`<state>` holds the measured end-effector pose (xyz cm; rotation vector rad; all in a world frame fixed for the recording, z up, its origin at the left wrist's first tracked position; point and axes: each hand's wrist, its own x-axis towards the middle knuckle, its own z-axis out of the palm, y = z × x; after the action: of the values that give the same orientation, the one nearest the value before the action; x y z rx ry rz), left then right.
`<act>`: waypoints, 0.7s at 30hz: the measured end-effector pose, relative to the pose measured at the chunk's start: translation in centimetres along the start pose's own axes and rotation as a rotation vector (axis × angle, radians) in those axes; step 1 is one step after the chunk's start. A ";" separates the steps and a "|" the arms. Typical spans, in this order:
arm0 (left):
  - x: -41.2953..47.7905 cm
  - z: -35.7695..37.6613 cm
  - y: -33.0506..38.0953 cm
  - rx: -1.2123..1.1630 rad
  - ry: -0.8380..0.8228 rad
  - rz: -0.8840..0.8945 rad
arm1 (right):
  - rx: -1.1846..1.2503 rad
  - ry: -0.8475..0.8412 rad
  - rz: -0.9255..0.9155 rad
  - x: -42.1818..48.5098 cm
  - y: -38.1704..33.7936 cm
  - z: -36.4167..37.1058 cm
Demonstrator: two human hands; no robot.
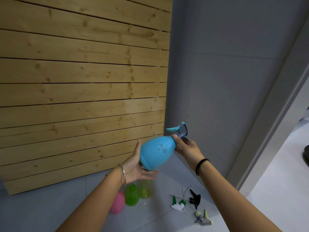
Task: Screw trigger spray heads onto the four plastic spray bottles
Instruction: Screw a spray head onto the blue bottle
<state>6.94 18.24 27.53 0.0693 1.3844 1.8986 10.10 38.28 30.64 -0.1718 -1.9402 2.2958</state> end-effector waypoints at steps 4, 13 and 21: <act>0.5 -0.1 -0.3 -0.007 0.054 0.198 | 0.040 0.007 0.009 -0.1 -0.1 -0.1; 0.3 0.1 -0.1 -0.031 0.117 0.273 | 0.029 -0.005 0.017 -0.1 0.0 -0.1; -0.3 -0.1 -0.2 -0.003 0.092 0.184 | 0.056 -0.017 -0.005 0.0 0.1 0.3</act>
<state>7.23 18.03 27.46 0.1132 1.4797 2.0782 10.01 37.97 30.64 -0.1418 -1.8792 2.3535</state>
